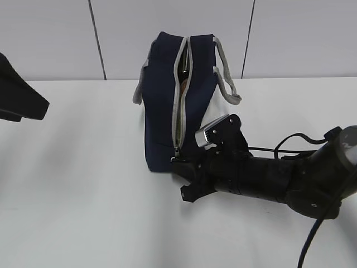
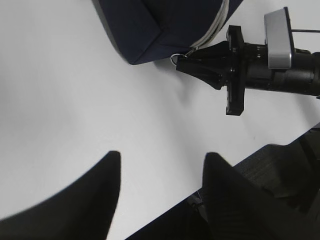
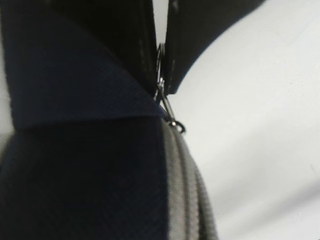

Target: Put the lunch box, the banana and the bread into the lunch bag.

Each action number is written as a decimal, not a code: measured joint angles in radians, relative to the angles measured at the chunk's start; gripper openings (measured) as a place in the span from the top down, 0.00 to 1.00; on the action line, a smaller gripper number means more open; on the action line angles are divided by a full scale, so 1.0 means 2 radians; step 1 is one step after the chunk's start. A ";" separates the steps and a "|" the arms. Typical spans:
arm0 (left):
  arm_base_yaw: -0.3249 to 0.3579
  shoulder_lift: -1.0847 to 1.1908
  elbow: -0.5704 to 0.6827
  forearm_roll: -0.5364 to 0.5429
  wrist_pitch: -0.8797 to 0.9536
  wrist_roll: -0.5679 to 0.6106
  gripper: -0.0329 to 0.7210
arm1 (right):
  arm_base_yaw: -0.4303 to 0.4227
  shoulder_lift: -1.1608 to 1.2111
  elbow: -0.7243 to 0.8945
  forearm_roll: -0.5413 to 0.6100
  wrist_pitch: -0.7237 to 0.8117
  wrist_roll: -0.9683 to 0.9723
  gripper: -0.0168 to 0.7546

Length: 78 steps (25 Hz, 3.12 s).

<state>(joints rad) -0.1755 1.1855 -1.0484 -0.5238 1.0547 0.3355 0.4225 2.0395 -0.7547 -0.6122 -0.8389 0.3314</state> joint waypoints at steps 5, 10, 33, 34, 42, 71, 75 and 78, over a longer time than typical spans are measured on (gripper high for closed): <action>0.000 0.000 0.000 0.000 0.000 0.000 0.45 | 0.000 0.000 0.000 0.000 0.006 0.000 1.00; 0.000 0.000 0.000 0.000 0.000 0.000 0.45 | 0.000 -0.002 0.000 -0.001 0.013 0.001 1.00; 0.000 0.000 0.000 -0.001 0.000 0.000 0.46 | 0.000 -0.061 0.000 -0.102 0.097 0.074 1.00; 0.000 0.000 0.000 -0.001 0.000 0.000 0.46 | 0.000 -0.066 0.000 -0.104 0.104 0.074 1.00; 0.000 0.000 0.000 -0.002 0.000 0.000 0.46 | 0.000 -0.083 0.001 -0.127 0.123 0.079 1.00; 0.000 0.000 0.000 -0.021 -0.002 0.000 0.46 | 0.000 -0.091 -0.019 -0.160 0.129 0.113 1.00; 0.000 0.000 0.000 -0.023 -0.002 0.000 0.46 | 0.000 -0.056 -0.036 -0.160 0.128 0.113 1.00; 0.000 0.000 0.000 -0.023 -0.002 0.000 0.46 | 0.000 -0.031 -0.055 -0.160 0.128 0.113 1.00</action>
<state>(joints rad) -0.1755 1.1855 -1.0484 -0.5707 1.0505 0.3363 0.4222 1.9782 -0.8644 -0.9313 -0.5828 0.5568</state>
